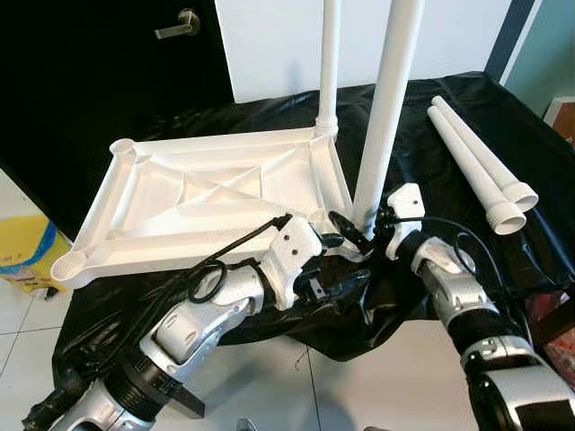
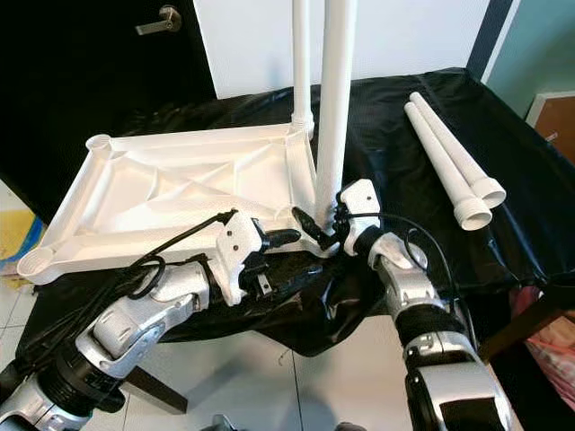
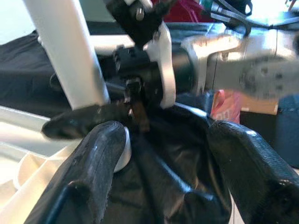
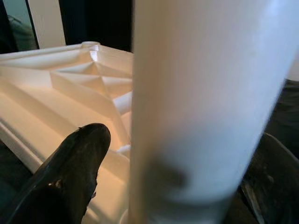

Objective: Building children table

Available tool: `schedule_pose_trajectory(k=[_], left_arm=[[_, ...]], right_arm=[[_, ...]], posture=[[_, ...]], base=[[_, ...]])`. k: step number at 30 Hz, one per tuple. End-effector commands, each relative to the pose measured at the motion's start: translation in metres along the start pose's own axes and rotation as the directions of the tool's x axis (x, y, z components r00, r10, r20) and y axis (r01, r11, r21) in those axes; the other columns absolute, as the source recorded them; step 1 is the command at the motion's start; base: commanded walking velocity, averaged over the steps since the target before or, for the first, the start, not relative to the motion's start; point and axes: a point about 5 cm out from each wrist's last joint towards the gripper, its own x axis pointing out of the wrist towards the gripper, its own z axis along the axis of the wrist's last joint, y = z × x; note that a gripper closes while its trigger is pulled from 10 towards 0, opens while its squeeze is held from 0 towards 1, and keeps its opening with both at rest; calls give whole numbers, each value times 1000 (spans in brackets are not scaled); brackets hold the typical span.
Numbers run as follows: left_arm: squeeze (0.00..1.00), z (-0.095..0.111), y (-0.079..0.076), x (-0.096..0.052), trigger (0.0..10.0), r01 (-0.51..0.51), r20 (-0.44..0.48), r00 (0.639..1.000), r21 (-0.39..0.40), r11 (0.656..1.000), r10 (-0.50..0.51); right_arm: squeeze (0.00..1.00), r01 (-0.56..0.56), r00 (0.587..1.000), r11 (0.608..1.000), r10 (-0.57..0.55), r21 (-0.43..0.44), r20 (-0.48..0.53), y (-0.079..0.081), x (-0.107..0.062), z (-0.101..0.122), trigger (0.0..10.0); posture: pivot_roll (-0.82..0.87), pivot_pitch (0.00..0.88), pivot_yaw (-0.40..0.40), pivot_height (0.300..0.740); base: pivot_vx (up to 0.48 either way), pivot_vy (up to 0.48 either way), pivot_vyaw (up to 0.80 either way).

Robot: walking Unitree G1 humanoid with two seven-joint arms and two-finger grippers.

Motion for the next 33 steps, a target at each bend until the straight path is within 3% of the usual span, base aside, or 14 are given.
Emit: schedule_pose_trajectory(k=[1,2,3,4,5,6,11,18,19,20,21,27,33], left_arm=[[0,-4,-3,0,10000,28,-28,999,-2,1000,-28],[0,-5,-4,0,10000,31,-34,999,0,1000,-31],[0,-5,-4,0,10000,31,-34,999,0,1000,-31],[0,-6,-2,1,10000,24,-43,999,5,1000,-24],[0,-6,0,1,10000,11,-47,999,9,1000,-11],[0,-5,2,2,10000,-1,-48,999,11,1000,1],[0,-5,10,1,10000,-22,-49,999,25,999,23],[0,-3,27,3,10000,-130,-36,991,32,991,131],[0,-3,27,3,10000,-129,-38,991,36,991,130],[0,-3,27,3,10000,-129,-38,991,36,991,130],[0,-3,28,2,10000,-129,-38,991,38,991,130],[0,-5,30,-1,10000,-142,-46,988,44,989,144],[0,-5,30,-3,10000,-153,-43,987,39,987,155]], right_arm=[[0,-19,1000,1000,19,-1,-12,2,1,-2,10000],[0,-22,1000,1000,21,-1,-13,1,2,-1,9059],[0,-22,1000,1000,21,-1,-13,1,2,-1,9059],[0,-23,1000,1000,23,2,-16,0,3,-1,6353],[0,-21,1000,1000,21,8,-22,0,4,-2,863],[0,-18,1000,1000,18,11,-25,0,5,-3,0],[0,-1,999,1000,2,27,-35,0,4,-6,0],[0,70,995,997,-67,34,-76,-10,-6,-14,0],[0,81,994,996,-78,37,-78,-11,-7,-15,4745],[0,81,994,996,-78,37,-78,-11,-7,-15,4745],[0,97,993,994,-93,48,-79,-12,-8,-15,10000],[0,184,977,981,-177,54,-120,-11,-9,-23,10000],[0,295,952,948,-282,116,-121,5,-4,-30,10000]], posture=[[-95,0,33,740],[-95,0,33,740],[-95,0,33,740],[-91,0,34,740],[-92,0,35,740],[-94,0,37,740],[-99,0,39,740],[-108,0,42,740],[-108,0,42,740],[-108,0,42,740],[-108,0,42,740],[-101,0,40,740],[-91,0,35,740]], base=[[0,0,0],[0,0,0],[0,0,0],[0,0,0],[0,0,0],[0,0,0],[0,0,0],[0,0,0],[0,0,0],[0,0,0],[0,0,0],[0,0,0],[0,0,0]])
